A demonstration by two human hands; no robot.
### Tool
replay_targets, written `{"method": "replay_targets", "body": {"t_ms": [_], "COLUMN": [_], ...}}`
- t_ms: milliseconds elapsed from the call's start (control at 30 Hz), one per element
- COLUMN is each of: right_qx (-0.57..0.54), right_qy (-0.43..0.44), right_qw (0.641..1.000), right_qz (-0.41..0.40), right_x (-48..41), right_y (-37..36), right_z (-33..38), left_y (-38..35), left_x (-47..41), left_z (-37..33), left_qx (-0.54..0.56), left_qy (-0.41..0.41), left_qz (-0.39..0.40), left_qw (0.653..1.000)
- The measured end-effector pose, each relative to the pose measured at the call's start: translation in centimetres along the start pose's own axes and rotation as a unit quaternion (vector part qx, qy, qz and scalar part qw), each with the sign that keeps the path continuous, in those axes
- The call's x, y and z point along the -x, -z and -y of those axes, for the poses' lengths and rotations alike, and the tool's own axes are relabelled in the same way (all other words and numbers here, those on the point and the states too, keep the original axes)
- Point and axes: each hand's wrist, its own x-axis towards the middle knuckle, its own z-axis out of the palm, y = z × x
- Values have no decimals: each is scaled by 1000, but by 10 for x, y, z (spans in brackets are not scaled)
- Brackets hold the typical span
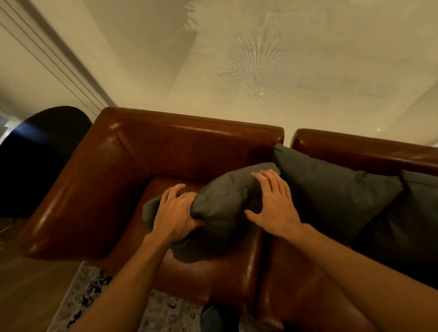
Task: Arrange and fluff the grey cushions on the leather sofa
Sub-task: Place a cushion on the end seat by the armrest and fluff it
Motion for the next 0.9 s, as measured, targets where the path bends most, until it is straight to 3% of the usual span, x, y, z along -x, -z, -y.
{"method": "replay_targets", "body": {"t_ms": [133,233,400,567,700,900], "right_qx": [135,176,154,166,179,159], "right_qy": [5,-35,-104,-125,-187,-196], "right_qw": [980,963,961,969,964,950], "right_qz": [145,200,207,133,67,185], "right_x": [-36,-60,-92,-128,-152,-173], "right_y": [-3,-15,-46,-71,-80,-68], "right_z": [-14,-23,-27,-20,-16,-30], "left_y": [-2,-3,-18,-18,-11,-9], "left_x": [-44,-84,-146,-196,-227,-244], "left_z": [4,9,40,82,98,92], "left_qx": [-66,-80,-71,-83,-107,-109], "left_qy": [-95,-148,-170,-134,-95,-89], "left_qz": [6,14,72,113,91,151], "left_qw": [993,986,980,981,986,979]}}
